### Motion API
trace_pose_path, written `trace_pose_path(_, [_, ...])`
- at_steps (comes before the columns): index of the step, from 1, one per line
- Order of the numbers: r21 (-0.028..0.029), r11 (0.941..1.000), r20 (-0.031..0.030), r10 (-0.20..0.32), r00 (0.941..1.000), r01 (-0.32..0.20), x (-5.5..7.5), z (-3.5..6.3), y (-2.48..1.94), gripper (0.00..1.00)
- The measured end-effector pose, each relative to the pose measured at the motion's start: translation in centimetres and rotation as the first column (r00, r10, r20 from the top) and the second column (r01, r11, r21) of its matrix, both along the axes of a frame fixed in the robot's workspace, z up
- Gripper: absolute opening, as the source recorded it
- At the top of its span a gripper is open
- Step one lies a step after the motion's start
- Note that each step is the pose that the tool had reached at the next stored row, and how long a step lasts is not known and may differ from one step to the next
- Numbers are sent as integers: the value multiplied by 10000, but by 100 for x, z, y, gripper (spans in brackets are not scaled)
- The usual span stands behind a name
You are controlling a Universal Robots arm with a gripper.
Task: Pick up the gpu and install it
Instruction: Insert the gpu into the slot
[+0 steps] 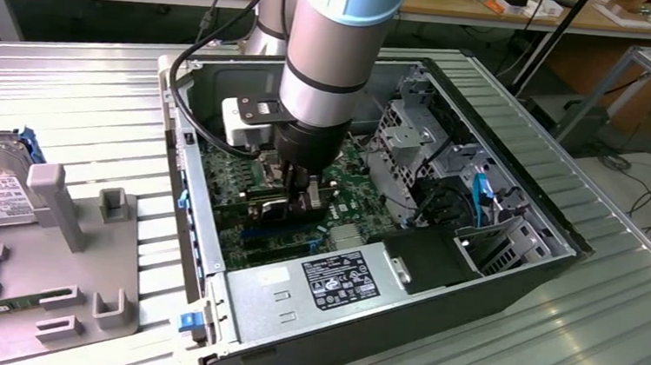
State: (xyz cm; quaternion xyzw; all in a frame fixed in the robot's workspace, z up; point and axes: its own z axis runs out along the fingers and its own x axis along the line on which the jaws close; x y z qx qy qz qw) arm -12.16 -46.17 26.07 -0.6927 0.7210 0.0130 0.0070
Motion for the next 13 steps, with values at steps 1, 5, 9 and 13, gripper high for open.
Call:
trace_pose_path(1, [0,10000,0,-1,10000,1,1,0,0,27])
trace_pose_path(5, [55,10000,4,1,10000,-1,6,-5,0,27])
trace_pose_path(9, [130,9999,-1,0,10000,0,6,-6,0,27])
trace_pose_path(13, [130,9999,-1,0,10000,0,5,-9,0,27])
